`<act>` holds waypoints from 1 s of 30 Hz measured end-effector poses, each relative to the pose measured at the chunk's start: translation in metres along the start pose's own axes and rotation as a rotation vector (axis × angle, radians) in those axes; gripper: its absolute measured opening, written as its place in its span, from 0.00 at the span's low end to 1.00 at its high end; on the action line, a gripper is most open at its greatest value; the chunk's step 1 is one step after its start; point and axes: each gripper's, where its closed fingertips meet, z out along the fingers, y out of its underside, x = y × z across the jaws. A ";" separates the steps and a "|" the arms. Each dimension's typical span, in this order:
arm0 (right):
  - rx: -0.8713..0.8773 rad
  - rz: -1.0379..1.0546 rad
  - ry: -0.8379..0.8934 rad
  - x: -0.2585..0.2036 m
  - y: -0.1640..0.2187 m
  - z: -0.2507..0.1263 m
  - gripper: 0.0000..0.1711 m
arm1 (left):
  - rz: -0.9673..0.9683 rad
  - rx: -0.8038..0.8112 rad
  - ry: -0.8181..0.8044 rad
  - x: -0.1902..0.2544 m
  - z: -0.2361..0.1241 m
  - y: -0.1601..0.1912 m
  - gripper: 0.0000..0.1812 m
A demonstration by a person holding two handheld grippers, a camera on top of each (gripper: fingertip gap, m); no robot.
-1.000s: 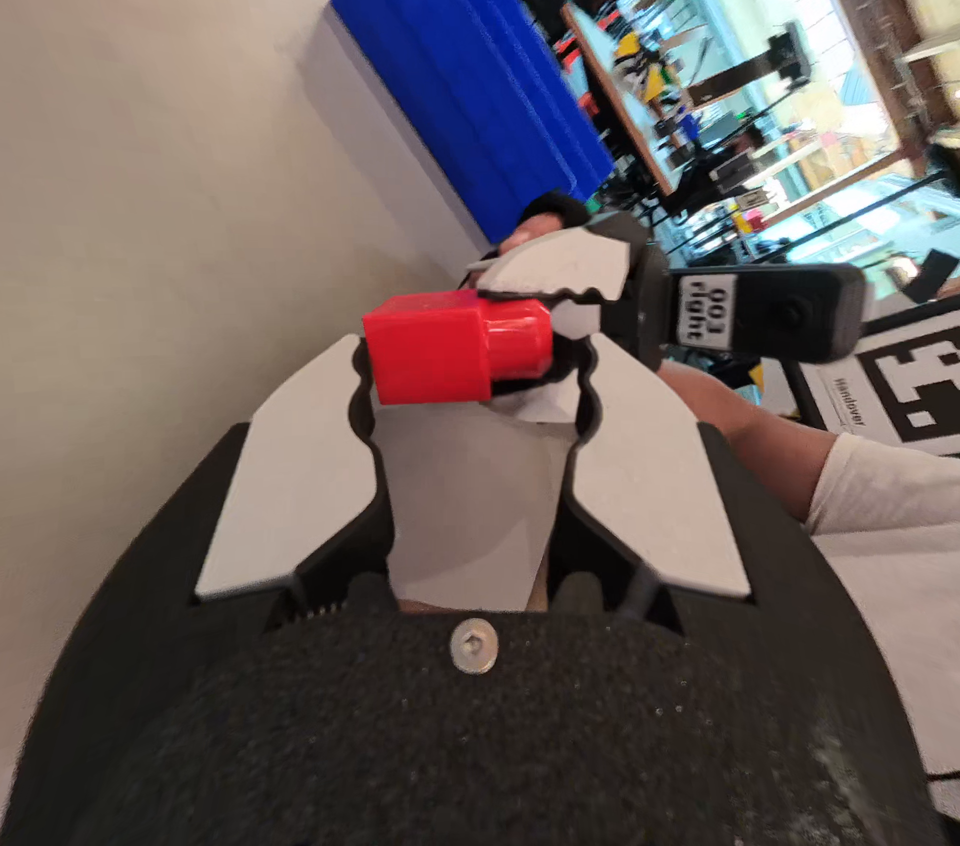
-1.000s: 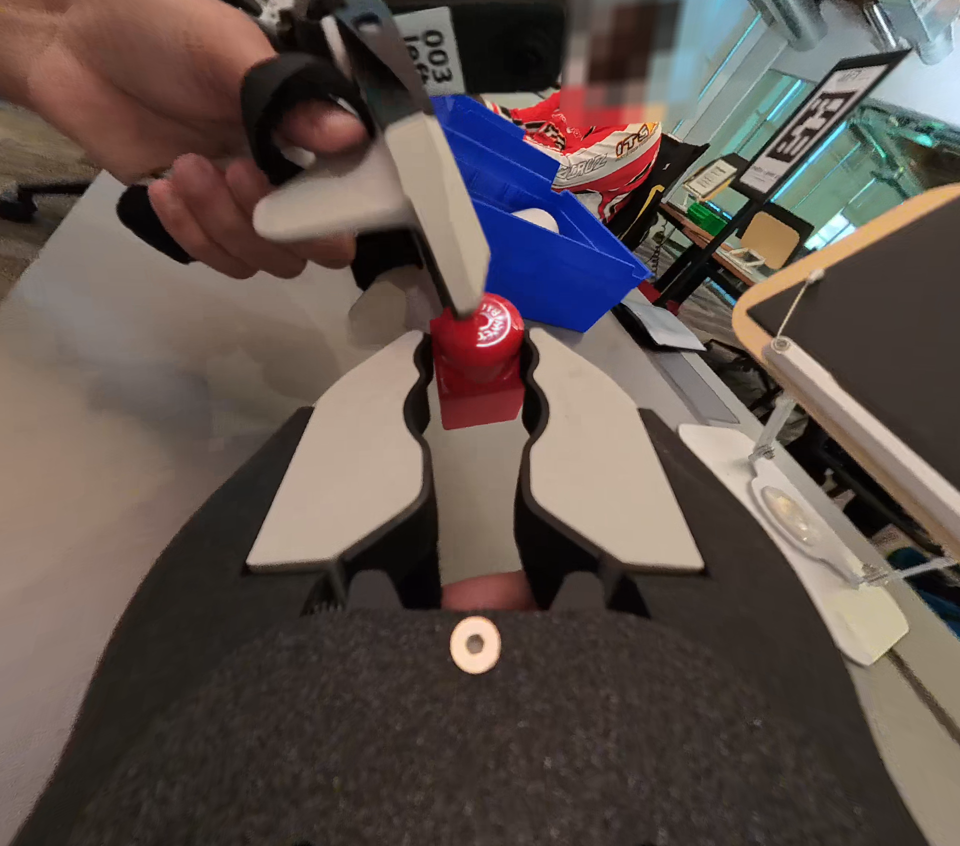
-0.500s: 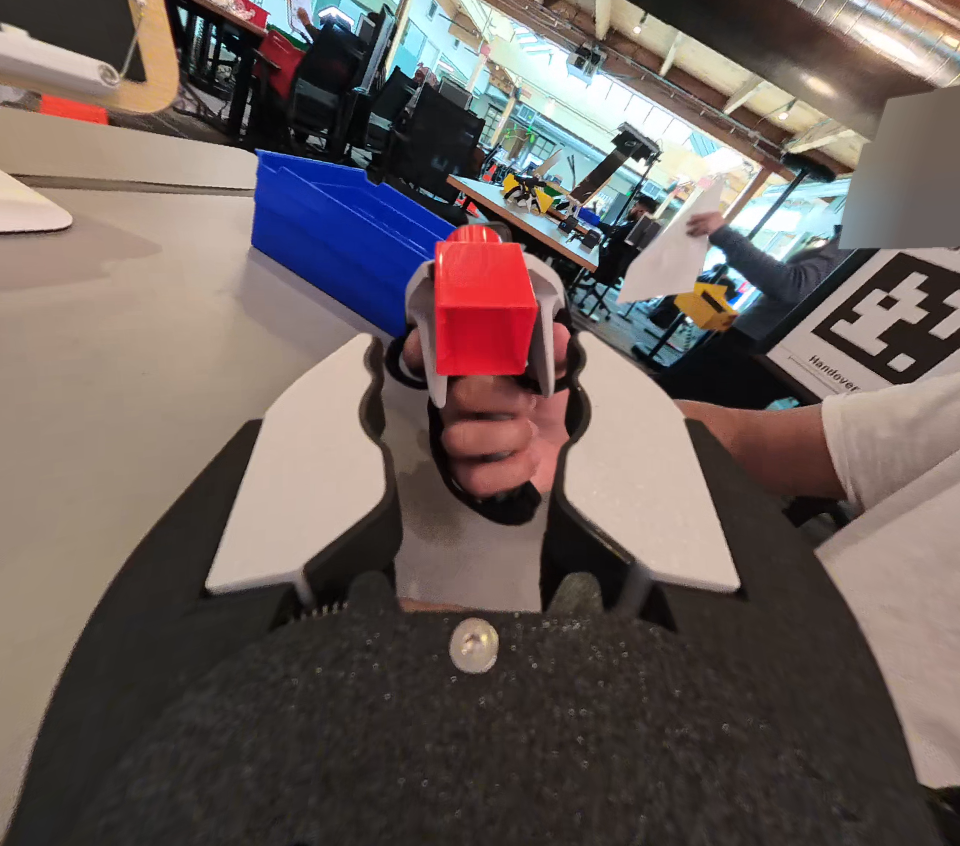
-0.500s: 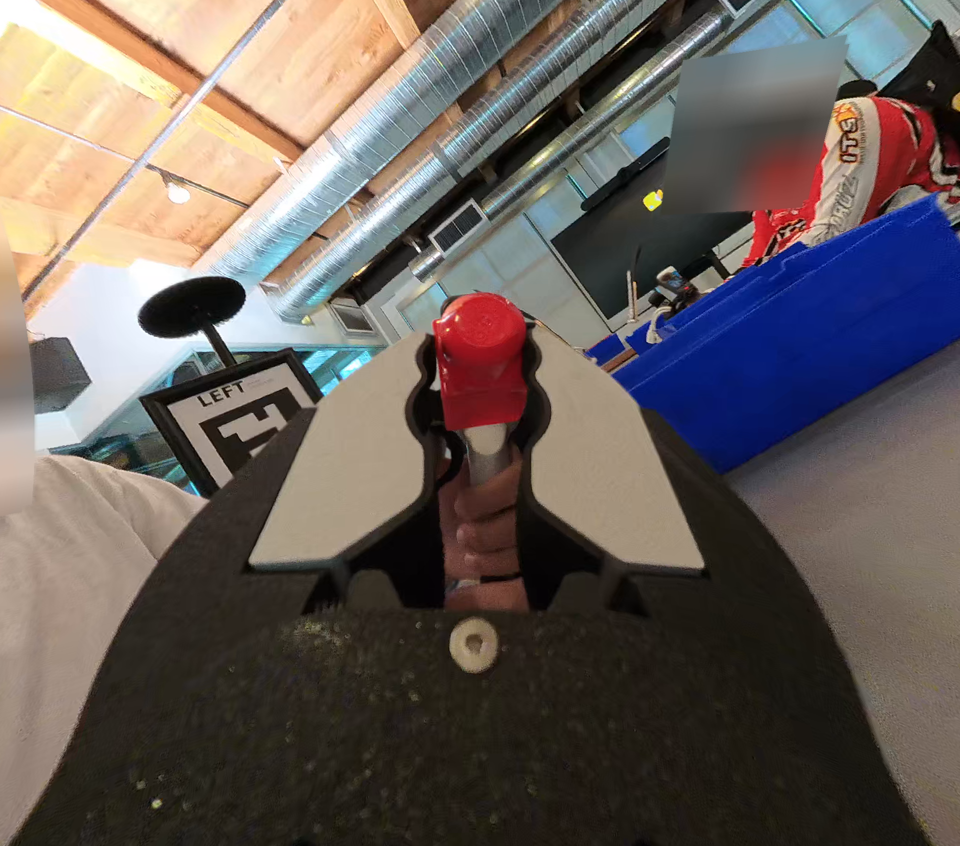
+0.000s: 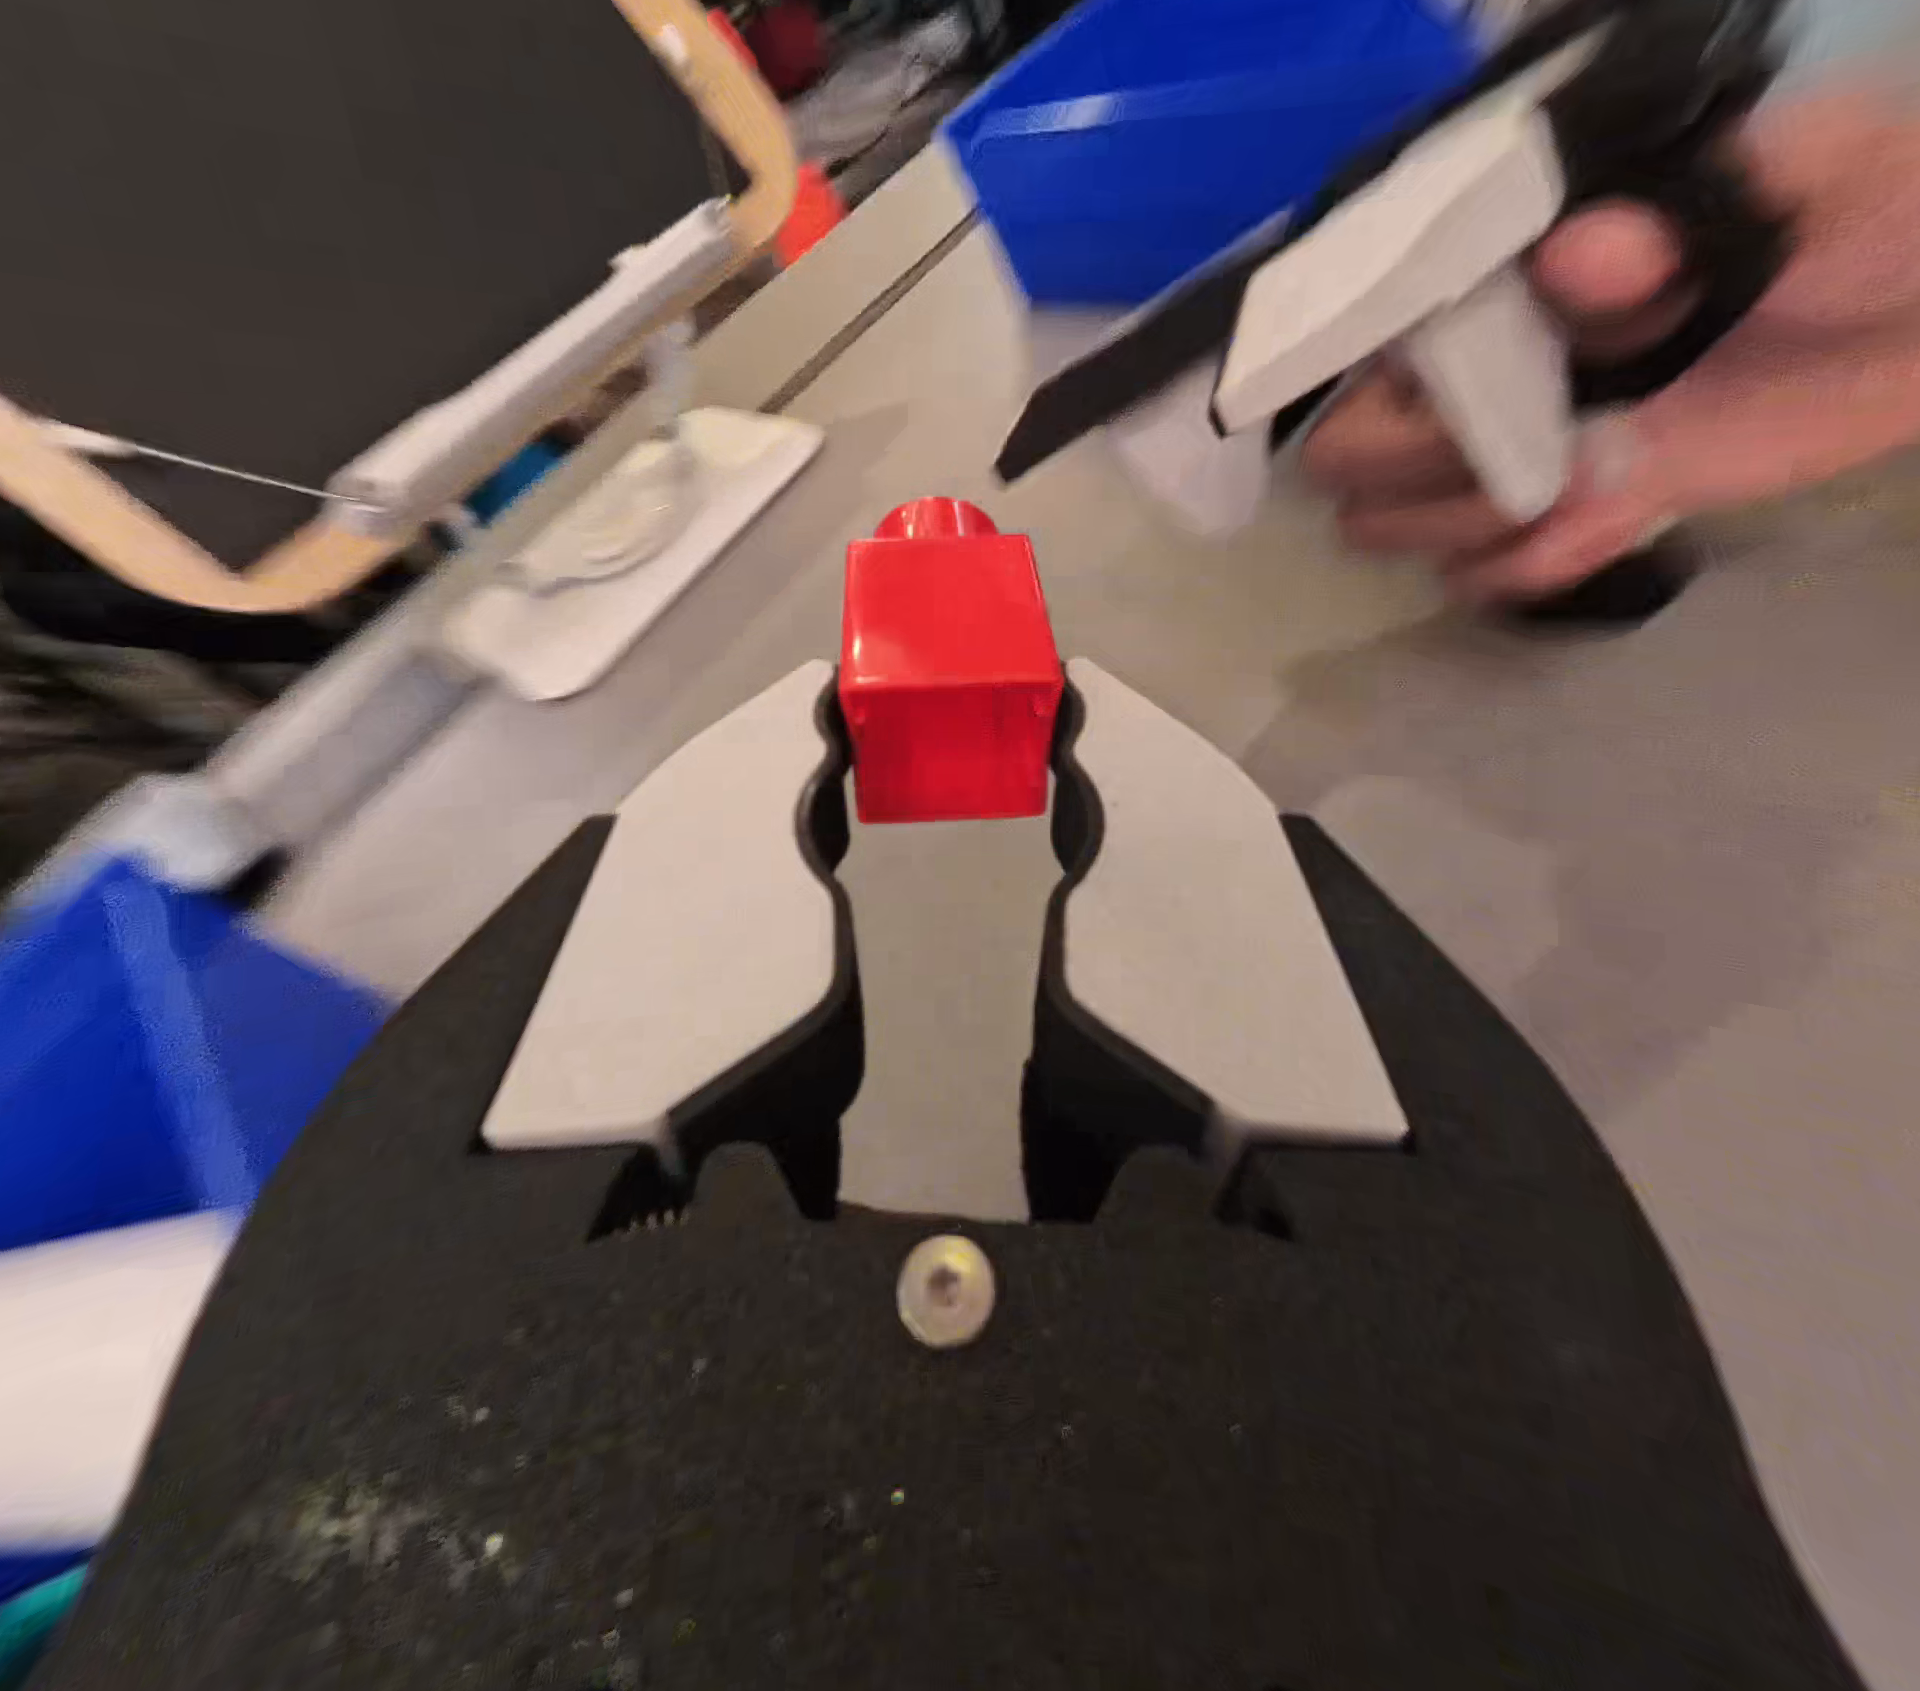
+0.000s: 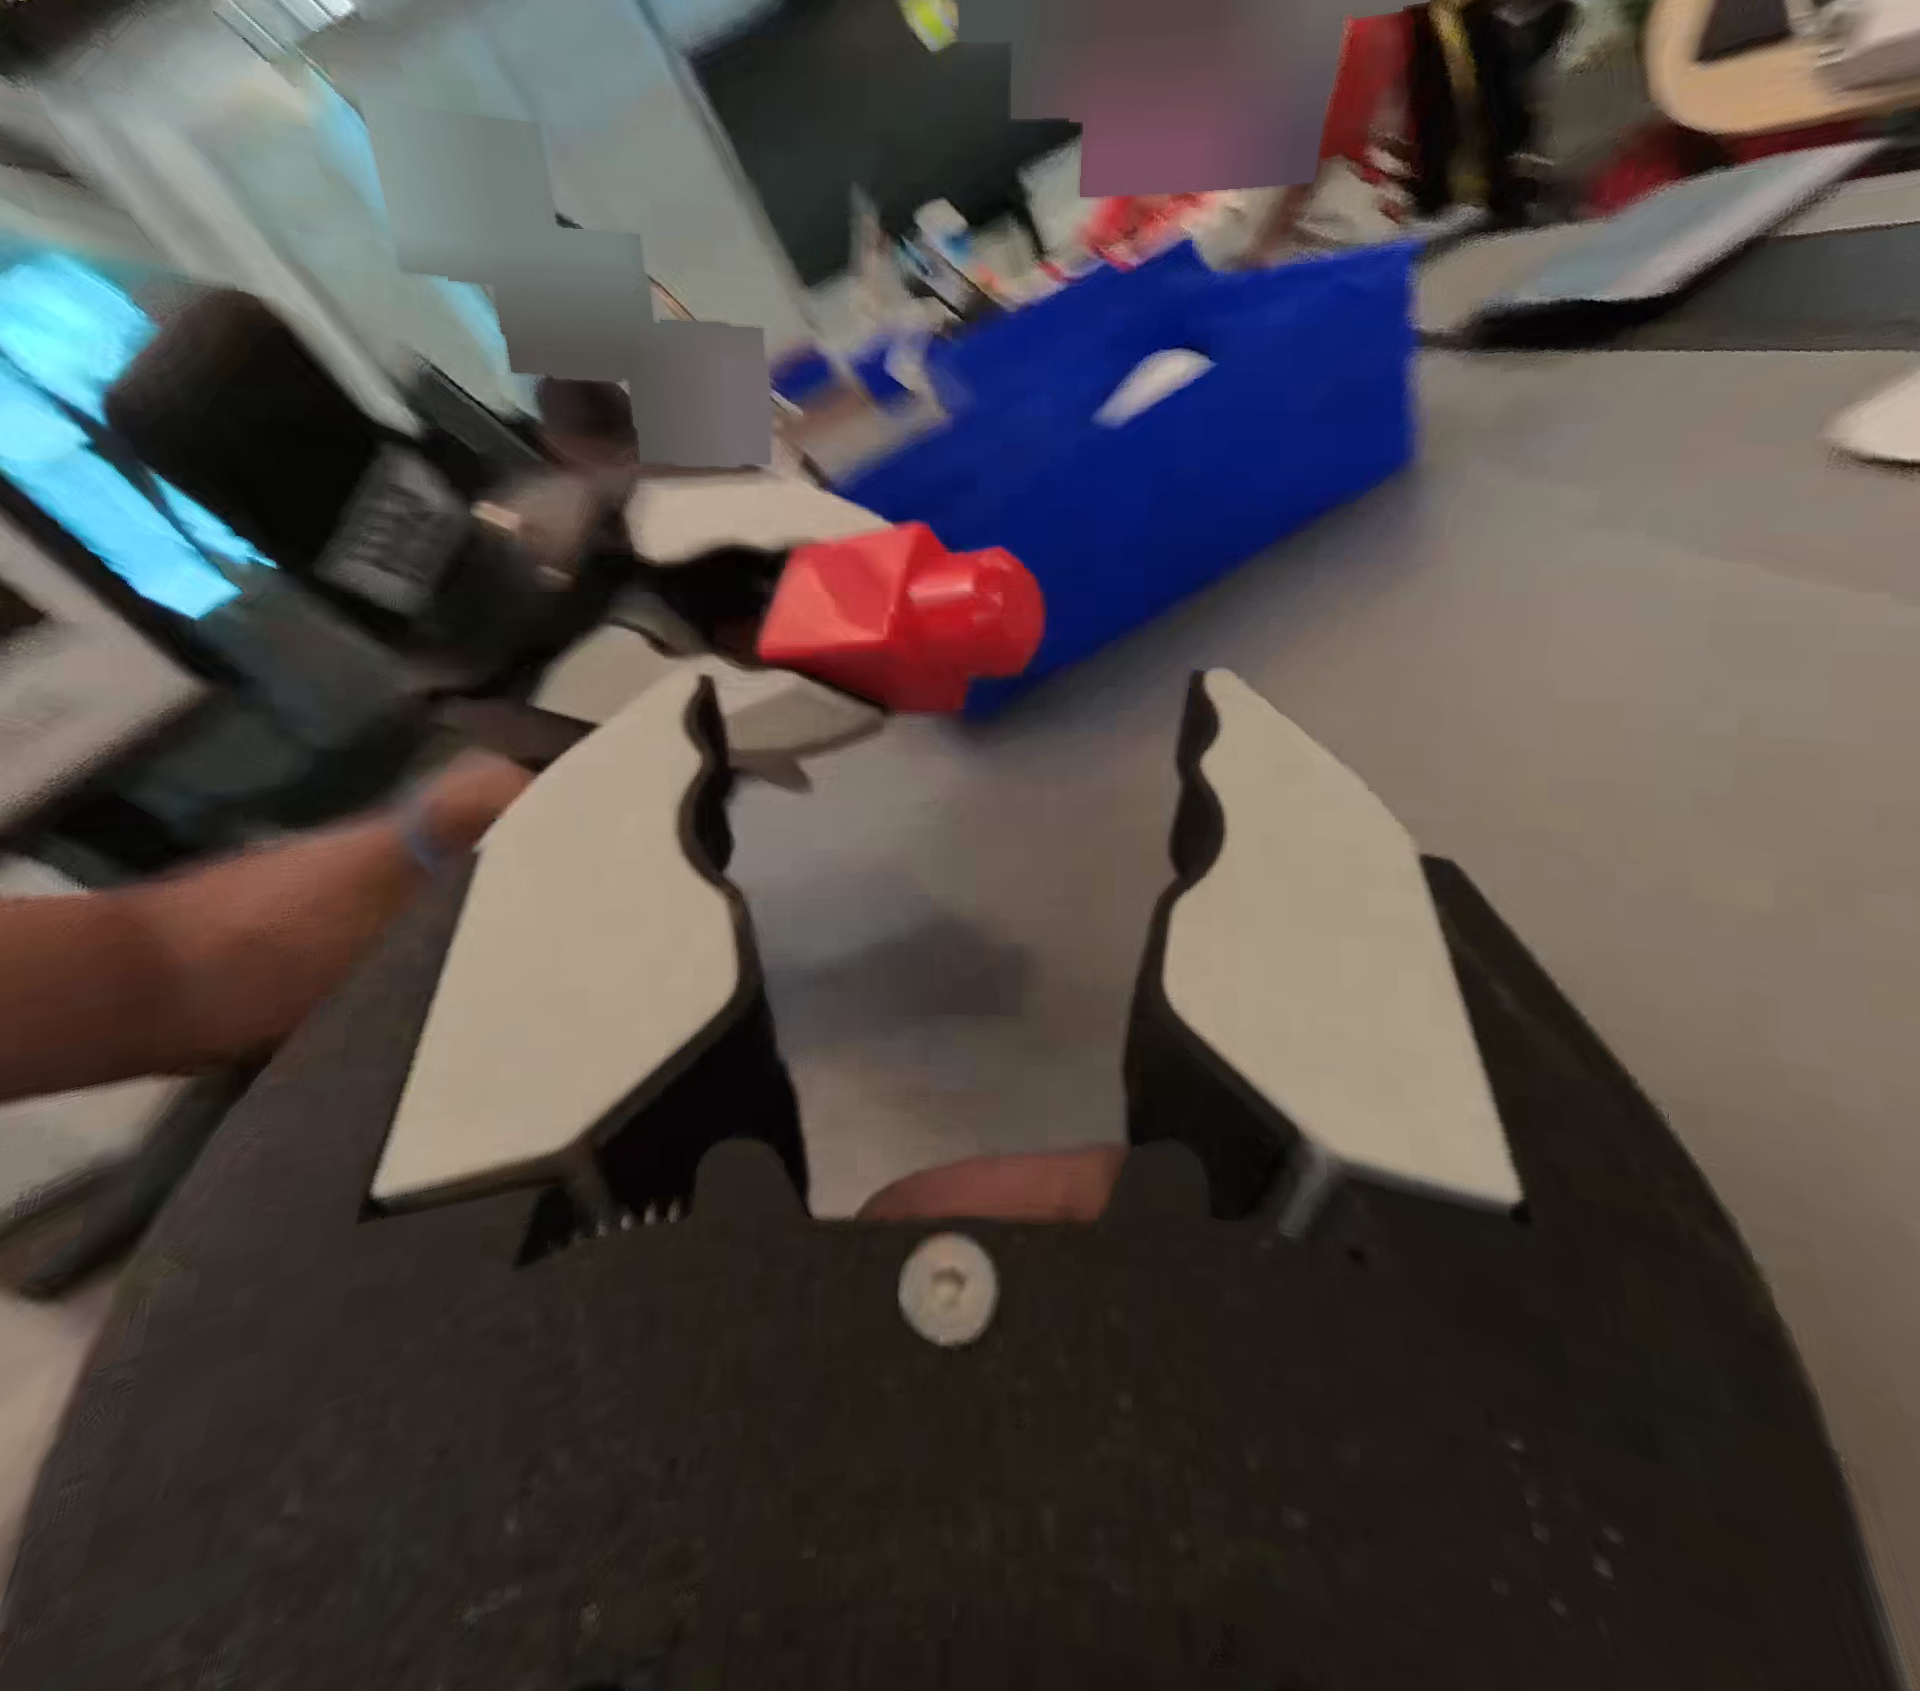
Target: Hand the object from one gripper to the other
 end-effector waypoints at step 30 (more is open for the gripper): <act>-0.186 0.235 0.000 0.020 0.024 0.005 0.39 | 0.237 -0.148 -0.046 0.032 0.019 0.019 0.29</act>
